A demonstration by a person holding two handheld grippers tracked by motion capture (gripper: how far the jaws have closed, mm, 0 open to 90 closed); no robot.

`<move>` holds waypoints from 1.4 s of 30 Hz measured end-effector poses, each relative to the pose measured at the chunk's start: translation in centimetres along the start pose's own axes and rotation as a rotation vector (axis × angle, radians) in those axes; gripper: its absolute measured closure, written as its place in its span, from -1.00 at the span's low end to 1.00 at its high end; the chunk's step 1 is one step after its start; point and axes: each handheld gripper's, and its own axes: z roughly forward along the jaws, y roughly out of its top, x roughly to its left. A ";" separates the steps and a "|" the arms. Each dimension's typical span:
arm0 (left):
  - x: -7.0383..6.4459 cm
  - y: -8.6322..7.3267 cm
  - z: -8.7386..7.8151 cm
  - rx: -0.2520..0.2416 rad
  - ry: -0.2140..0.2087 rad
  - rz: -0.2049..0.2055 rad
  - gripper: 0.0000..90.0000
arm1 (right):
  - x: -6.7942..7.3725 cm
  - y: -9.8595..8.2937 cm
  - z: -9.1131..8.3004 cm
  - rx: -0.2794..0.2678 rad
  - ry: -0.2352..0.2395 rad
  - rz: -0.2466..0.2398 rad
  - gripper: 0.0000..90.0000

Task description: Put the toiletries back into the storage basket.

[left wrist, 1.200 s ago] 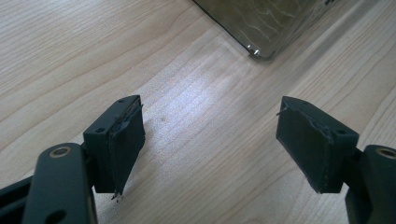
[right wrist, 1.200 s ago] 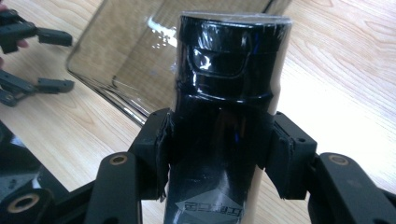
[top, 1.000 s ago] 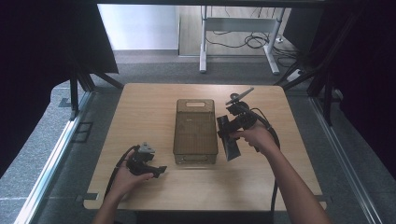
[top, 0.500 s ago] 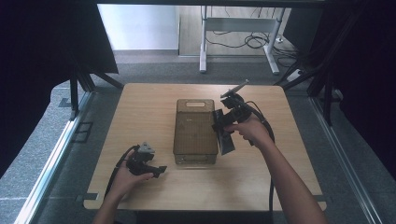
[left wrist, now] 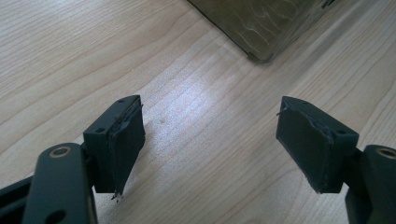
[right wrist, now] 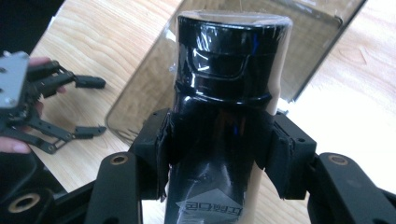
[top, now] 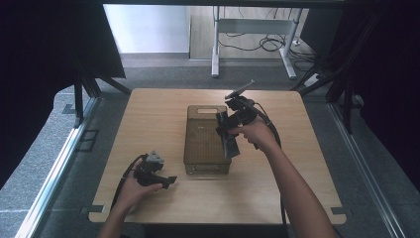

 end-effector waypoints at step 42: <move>-0.1 0.0 0.3 0.006 -0.002 0.008 -0.47 | 2.0 3.8 5.6 0.028 0.033 0.038 0.04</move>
